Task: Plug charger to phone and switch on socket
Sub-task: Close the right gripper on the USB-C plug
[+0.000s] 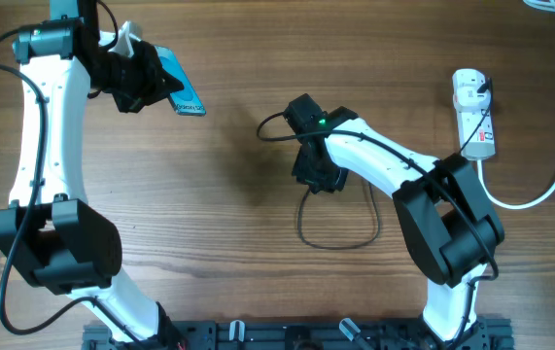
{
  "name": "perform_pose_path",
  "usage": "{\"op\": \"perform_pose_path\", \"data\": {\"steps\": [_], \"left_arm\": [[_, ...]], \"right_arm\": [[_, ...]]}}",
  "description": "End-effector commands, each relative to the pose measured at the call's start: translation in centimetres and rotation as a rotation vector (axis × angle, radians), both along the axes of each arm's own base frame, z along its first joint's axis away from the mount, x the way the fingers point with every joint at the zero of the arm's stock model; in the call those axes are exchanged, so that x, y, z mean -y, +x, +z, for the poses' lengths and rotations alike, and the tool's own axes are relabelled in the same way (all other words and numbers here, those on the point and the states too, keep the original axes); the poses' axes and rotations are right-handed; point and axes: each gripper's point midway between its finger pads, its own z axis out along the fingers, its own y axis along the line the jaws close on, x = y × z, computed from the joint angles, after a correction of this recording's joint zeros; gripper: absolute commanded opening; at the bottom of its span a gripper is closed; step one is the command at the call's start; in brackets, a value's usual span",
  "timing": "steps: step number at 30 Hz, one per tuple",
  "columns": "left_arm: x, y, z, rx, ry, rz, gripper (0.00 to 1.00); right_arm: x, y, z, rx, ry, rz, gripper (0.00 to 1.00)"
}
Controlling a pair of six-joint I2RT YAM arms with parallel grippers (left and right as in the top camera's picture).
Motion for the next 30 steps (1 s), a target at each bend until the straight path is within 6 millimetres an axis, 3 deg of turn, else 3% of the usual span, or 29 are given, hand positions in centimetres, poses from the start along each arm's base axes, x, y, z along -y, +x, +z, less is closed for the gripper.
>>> {"op": "perform_pose_path", "data": {"steps": [1, 8, 17, 30], "left_arm": [[0.25, 0.15, 0.55, 0.017, -0.008, -0.002, 0.04], [0.25, 0.16, 0.55, 0.017, -0.008, -0.002, 0.04], [0.25, 0.16, 0.55, 0.018, -0.008, -0.002, 0.04], [0.25, 0.15, 0.55, 0.017, -0.008, -0.002, 0.04]], "right_arm": [[0.02, -1.52, -1.81, -0.080, -0.008, -0.013, 0.30], [-0.25, -1.57, -1.79, -0.085, 0.007, -0.014, 0.30], [-0.39, -1.23, -1.82, -0.071, 0.012, -0.015, 0.17], [-0.51, -1.29, -1.81, -0.075, 0.019, -0.022, 0.14]]}}
